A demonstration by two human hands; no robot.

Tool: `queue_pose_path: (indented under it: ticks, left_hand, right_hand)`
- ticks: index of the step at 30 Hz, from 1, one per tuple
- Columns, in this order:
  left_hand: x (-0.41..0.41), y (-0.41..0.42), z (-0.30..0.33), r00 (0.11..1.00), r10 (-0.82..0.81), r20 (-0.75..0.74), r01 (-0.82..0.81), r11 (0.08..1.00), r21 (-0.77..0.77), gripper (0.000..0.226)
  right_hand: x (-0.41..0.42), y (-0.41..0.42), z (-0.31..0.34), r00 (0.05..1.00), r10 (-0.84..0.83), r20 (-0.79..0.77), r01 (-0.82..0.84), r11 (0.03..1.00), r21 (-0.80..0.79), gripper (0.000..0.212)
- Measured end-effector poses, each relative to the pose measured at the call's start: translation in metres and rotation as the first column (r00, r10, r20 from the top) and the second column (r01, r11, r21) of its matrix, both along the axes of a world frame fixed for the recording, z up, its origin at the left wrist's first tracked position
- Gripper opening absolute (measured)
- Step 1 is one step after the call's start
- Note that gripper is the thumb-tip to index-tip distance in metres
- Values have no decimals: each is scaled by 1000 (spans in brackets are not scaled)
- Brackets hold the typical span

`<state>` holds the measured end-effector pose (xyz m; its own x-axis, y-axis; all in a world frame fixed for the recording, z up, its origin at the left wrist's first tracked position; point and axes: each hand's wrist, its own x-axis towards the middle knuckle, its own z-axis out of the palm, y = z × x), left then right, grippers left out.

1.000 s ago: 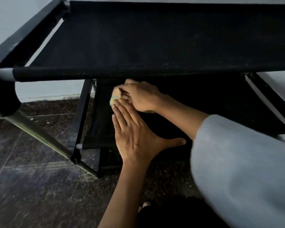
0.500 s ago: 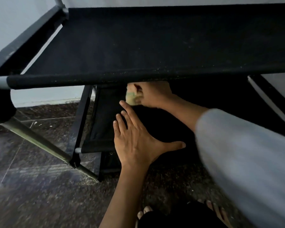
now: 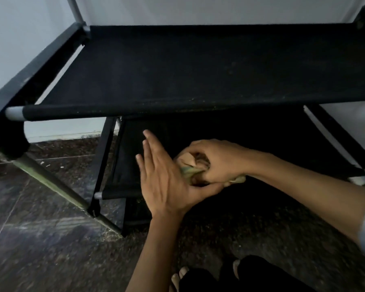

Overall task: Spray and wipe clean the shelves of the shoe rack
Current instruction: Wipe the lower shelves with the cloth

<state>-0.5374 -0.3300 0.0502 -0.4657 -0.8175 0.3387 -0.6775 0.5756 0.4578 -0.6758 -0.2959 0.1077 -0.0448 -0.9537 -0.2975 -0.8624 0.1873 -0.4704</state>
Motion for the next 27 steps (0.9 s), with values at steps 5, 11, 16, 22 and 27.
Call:
queue_pose_path:
  ticks: [5,11,16,22,27]
  left_hand:
    - [9,-6,2,940,215,266,-222,975,-6,147]
    - [12,-6,-4,962,182,202,-190,982,19,144]
    - [13,-8,-7,967,226,115,-228,974,5,158]
    - [15,-8,-5,945,230,234,-234,972,-8,163]
    - [16,-10,1,892,169,420,-209,977,51,159]
  right_hand:
    - [-4,-43,-16,982,-32,-184,-8,977,-211,55]
    - [19,-125,-26,912,-408,-37,366,852,-374,42]
    - [33,-98,-24,979,-31,-203,-49,925,-378,35]
    - [4,-22,-16,984,123,-131,-149,967,-207,55]
    - [-94,59,-20,949,-269,-164,258,962,-86,52]
